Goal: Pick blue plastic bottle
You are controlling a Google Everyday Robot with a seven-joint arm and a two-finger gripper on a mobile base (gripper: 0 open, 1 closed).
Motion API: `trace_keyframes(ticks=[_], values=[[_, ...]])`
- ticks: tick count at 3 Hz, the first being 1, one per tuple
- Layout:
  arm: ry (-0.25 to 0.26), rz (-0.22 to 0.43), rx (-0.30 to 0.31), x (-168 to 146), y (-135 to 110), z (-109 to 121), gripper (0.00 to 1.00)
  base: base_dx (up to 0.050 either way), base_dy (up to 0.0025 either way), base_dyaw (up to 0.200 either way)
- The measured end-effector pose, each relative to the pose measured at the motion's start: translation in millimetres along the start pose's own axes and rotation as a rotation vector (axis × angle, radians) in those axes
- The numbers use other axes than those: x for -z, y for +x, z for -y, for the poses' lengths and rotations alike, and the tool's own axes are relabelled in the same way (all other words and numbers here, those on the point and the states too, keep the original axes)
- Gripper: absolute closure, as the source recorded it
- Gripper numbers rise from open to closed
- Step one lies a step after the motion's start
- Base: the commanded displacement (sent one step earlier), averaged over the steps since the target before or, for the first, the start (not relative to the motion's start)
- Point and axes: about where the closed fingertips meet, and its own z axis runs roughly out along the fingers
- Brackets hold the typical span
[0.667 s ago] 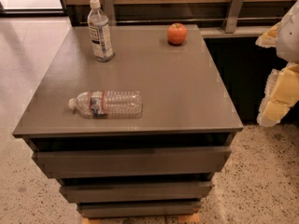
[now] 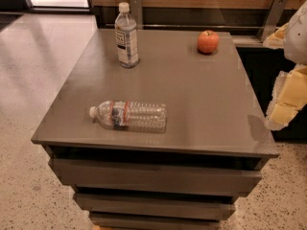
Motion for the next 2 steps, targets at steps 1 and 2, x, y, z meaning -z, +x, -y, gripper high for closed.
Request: trace_keyframes(ticks=[1, 2], values=[[0.000, 0.000, 0.000, 0.0, 0.0, 0.0, 0.00, 0.018, 0.00067, 0.069], [0.000, 0.000, 0.000, 0.0, 0.0, 0.0, 0.00, 0.000, 0.00000, 0.000]])
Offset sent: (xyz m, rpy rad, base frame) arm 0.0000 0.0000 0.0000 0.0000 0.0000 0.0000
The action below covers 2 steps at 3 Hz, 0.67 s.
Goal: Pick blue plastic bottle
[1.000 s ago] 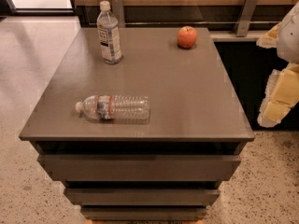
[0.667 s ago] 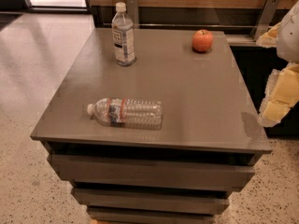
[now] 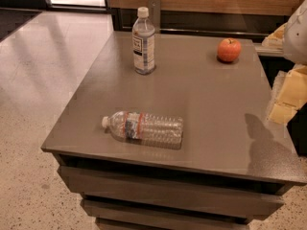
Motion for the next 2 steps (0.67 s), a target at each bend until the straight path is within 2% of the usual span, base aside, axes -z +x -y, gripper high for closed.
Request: trace_keyframes(ticks=[2], values=[[-0.018, 0.125, 0.005, -13.9, -21.3, 48.4, 0.00, 0.000, 0.00000, 0.000]])
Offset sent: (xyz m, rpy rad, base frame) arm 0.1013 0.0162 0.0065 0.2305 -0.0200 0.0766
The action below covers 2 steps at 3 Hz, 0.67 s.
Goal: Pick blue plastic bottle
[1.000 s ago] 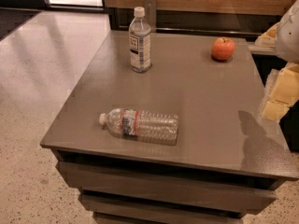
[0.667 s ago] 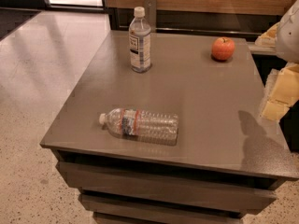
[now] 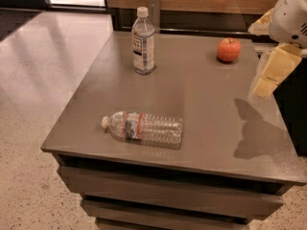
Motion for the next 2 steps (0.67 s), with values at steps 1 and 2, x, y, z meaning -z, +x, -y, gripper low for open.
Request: trace_keyframes(ticks=[1, 2], values=[[-0.017, 0.109, -0.024, -16.3, -18.4, 32.5, 0.00, 0.000, 0.00000, 0.000], [-0.034, 0.226, -0.076, -42.9, -37.9, 57.5, 0.00, 0.000, 0.00000, 0.000]])
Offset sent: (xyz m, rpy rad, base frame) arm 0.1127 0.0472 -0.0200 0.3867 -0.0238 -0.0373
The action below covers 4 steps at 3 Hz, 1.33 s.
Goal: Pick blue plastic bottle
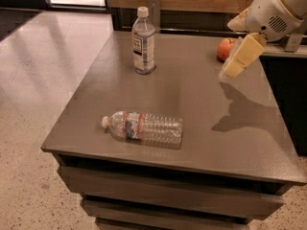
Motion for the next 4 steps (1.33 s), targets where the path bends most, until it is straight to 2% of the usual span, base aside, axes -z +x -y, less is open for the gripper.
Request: trace_keyframes(ticks=[1, 4], values=[[0.000, 0.000, 0.000, -0.1, 0.0, 0.0, 0.00, 0.000, 0.00000, 0.000], [-0.022, 0.152, 0.078, -55.1, -43.8, 47.6, 0.00, 0.000, 0.00000, 0.000]])
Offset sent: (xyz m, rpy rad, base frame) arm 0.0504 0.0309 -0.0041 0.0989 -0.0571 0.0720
